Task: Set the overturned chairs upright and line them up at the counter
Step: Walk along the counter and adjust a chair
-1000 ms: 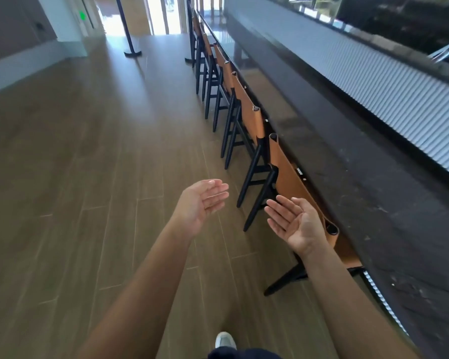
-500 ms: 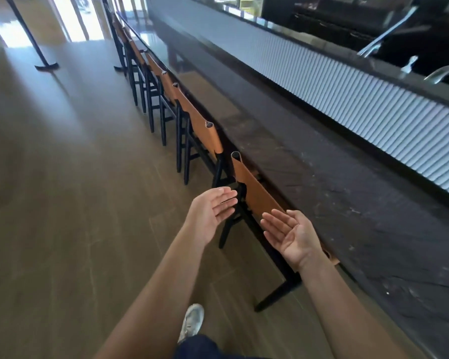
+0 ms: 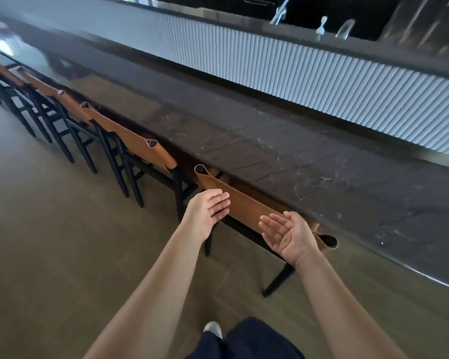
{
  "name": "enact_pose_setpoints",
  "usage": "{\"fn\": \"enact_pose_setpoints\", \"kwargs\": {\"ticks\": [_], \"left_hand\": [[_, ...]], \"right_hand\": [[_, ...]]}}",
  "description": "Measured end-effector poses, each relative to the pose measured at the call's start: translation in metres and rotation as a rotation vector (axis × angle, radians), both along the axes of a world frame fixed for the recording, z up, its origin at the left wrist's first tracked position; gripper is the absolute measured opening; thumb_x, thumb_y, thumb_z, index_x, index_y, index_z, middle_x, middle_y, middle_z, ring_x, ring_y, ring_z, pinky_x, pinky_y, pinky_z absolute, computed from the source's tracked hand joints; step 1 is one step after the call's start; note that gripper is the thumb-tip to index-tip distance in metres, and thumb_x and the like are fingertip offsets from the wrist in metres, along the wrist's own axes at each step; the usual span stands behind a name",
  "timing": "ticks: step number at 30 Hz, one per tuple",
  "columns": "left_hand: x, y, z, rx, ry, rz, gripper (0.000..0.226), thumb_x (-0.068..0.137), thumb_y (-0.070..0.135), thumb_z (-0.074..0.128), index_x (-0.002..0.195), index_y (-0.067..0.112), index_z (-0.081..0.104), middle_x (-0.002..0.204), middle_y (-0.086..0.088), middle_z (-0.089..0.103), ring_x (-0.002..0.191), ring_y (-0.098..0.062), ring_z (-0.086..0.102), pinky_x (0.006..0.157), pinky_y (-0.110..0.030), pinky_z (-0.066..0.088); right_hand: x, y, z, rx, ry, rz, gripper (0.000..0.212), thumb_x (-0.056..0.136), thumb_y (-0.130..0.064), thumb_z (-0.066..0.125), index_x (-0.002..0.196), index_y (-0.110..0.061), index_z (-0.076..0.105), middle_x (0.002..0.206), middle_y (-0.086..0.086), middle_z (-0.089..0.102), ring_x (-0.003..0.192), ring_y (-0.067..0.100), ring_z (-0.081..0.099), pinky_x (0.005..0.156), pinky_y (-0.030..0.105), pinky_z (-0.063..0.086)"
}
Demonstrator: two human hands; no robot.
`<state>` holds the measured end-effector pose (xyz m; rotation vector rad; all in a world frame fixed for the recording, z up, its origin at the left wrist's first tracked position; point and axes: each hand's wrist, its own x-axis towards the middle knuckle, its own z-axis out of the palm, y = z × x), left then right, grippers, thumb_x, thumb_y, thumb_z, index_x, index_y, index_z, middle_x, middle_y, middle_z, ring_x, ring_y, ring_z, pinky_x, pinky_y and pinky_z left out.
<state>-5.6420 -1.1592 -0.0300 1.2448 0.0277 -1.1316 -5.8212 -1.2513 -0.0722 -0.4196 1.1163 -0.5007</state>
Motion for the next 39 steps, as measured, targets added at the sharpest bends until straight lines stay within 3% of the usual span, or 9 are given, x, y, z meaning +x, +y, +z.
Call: {"fn": "enact_pose_setpoints", "kwargs": {"ticks": [8, 14, 17, 20, 23, 25, 27, 33, 39], "left_hand": [[0.017, -0.057, -0.030, 0.157, 0.055, -0.118, 0.023, 0.095, 0.016, 0.057, 0.116, 0.008, 0.051, 0.132, -0.018, 0.054, 0.112, -0.029, 0.059, 0.088, -0.040, 0.053], [0.030, -0.098, -0.052, 0.256, 0.074, -0.176, 0.057, 0.093, 0.017, 0.061, 0.145, 0.013, 0.037, 0.148, -0.021, 0.038, 0.123, -0.036, 0.052, 0.086, -0.043, 0.053], [0.036, -0.111, -0.062, 0.277, 0.098, -0.197, 0.055, 0.095, 0.016, 0.058, 0.145, 0.011, 0.036, 0.143, -0.022, 0.044, 0.113, -0.037, 0.058, 0.084, -0.044, 0.053], [0.035, -0.125, -0.068, 0.305, 0.117, -0.194, 0.047, 0.098, 0.007, 0.050, 0.142, 0.005, 0.036, 0.134, -0.027, 0.047, 0.102, -0.039, 0.059, 0.078, -0.047, 0.053], [0.029, -0.132, -0.074, 0.343, 0.067, -0.144, 0.053, 0.095, -0.008, 0.044, 0.144, 0.006, 0.030, 0.130, -0.027, 0.047, 0.100, -0.037, 0.058, 0.068, -0.045, 0.055], [0.027, -0.131, -0.079, 0.350, 0.041, -0.131, 0.059, 0.093, -0.011, 0.043, 0.147, 0.008, 0.026, 0.124, -0.024, 0.049, 0.091, -0.034, 0.060, 0.063, -0.043, 0.055], [0.026, -0.129, -0.083, 0.338, 0.044, -0.128, 0.063, 0.092, -0.012, 0.041, 0.149, 0.009, 0.023, 0.119, -0.022, 0.048, 0.087, -0.032, 0.059, 0.066, -0.044, 0.056], [0.030, -0.130, -0.085, 0.278, 0.070, -0.150, 0.066, 0.091, -0.017, 0.038, 0.150, 0.008, 0.021, 0.130, -0.025, 0.046, 0.096, -0.034, 0.060, 0.071, -0.047, 0.055], [0.041, -0.153, -0.088, 0.287, 0.065, -0.135, 0.061, 0.090, -0.019, 0.041, 0.145, 0.004, 0.031, 0.103, -0.016, 0.047, 0.089, -0.034, 0.057, 0.076, -0.049, 0.056]], "right_hand": [[0.001, -0.021, -0.014, 0.145, 0.072, -0.213, 0.030, 0.099, -0.028, 0.049, 0.120, -0.008, 0.045, 0.103, 0.021, 0.066, 0.091, 0.031, 0.068, 0.075, 0.041, 0.051], [0.011, -0.050, -0.026, 0.209, 0.058, -0.379, 0.031, 0.100, -0.024, 0.048, 0.125, -0.006, 0.043, 0.120, 0.027, 0.056, 0.093, 0.037, 0.061, 0.080, 0.044, 0.050], [0.014, -0.053, -0.037, 0.251, 0.056, -0.491, 0.020, 0.102, -0.014, 0.045, 0.116, 0.000, 0.047, 0.119, 0.028, 0.057, 0.098, 0.041, 0.061, 0.075, 0.048, 0.051], [0.013, -0.059, -0.044, 0.237, 0.085, -0.615, 0.016, 0.099, 0.003, 0.042, 0.114, 0.000, 0.045, 0.106, 0.022, 0.055, 0.079, 0.039, 0.060, 0.069, 0.051, 0.054], [0.013, -0.054, -0.048, 0.215, 0.111, -0.652, 0.017, 0.095, 0.013, 0.039, 0.108, 0.002, 0.045, 0.116, 0.023, 0.051, 0.098, 0.045, 0.061, 0.084, 0.054, 0.054], [0.012, -0.047, -0.048, 0.193, 0.129, -0.644, 0.018, 0.094, 0.014, 0.041, 0.108, 0.004, 0.045, 0.125, 0.027, 0.050, 0.105, 0.048, 0.060, 0.071, 0.049, 0.055], [0.012, -0.044, -0.047, 0.175, 0.128, -0.666, 0.019, 0.094, 0.015, 0.041, 0.108, 0.003, 0.045, 0.128, 0.028, 0.050, 0.107, 0.050, 0.060, 0.065, 0.046, 0.054], [0.014, -0.044, -0.046, 0.165, 0.134, -0.736, 0.023, 0.093, 0.016, 0.041, 0.111, 0.001, 0.045, 0.129, 0.026, 0.050, 0.109, 0.048, 0.059, 0.072, 0.047, 0.055], [0.023, -0.062, -0.050, 0.206, 0.045, -0.793, 0.036, 0.095, 0.013, 0.042, 0.130, 0.006, 0.044, 0.132, 0.026, 0.049, 0.111, 0.046, 0.058, 0.073, 0.050, 0.053]]}}
